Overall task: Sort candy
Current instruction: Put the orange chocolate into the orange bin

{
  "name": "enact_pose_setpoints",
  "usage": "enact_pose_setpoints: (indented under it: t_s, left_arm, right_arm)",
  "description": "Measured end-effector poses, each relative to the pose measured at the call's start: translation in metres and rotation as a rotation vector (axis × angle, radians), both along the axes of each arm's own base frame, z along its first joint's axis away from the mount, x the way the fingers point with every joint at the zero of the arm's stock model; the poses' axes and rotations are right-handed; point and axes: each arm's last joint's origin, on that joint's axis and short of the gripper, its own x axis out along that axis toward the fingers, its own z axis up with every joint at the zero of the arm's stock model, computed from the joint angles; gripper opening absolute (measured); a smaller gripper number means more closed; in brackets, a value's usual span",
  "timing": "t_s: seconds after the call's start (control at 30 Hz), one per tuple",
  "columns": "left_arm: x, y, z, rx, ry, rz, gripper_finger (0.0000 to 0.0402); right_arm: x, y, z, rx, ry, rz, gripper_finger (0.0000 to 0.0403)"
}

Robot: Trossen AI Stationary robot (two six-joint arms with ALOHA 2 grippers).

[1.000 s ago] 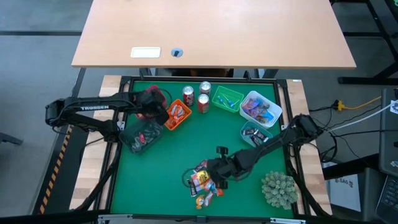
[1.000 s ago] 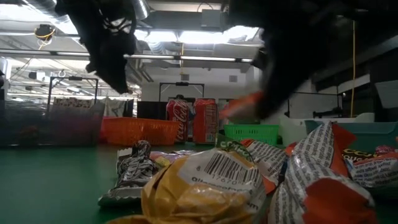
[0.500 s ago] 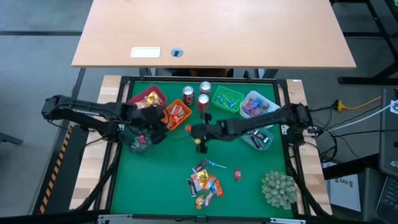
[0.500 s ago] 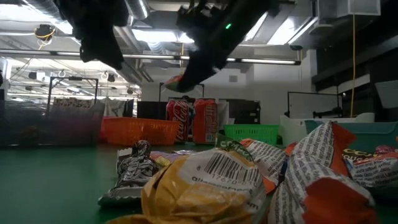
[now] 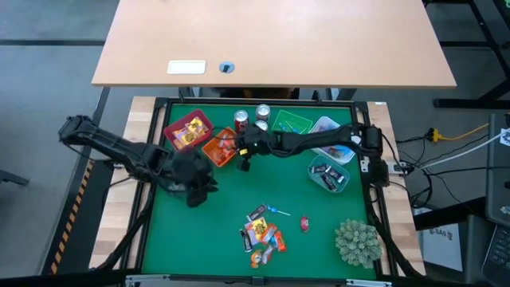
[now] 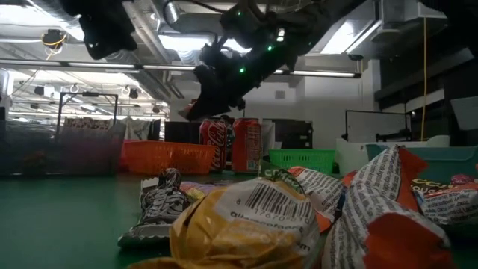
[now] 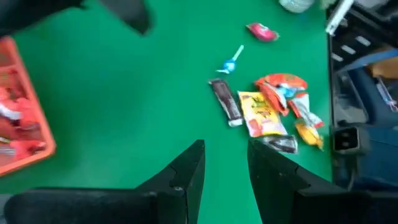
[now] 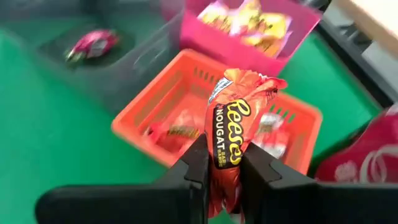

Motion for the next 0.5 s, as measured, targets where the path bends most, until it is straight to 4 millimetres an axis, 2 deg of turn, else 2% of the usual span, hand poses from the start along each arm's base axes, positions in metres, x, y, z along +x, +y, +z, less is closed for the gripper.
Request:
enact_pose_setpoints:
  t_s: [0.17,0.37,0.5]
  left_arm:
    - [0.005,-0.016,-0.001,-0.005,-0.047,-0.049,0.011]
    - [0.015,-0.032,-0.01,0.018,-0.052,-0.074,0.011]
    - [0.022,-0.043,-0.017,0.008,-0.061,-0.108,0.011]
  right_arm:
    - [0.002,-0.011,-0.008,0.0,-0.009,-0.023,0.0051]
    - [0.003,-0.015,-0.007,0.013,-0.03,-0.009,0.0053]
    - [0.004,-0.015,-0.005,0.015,-0.056,0.014,0.0086]
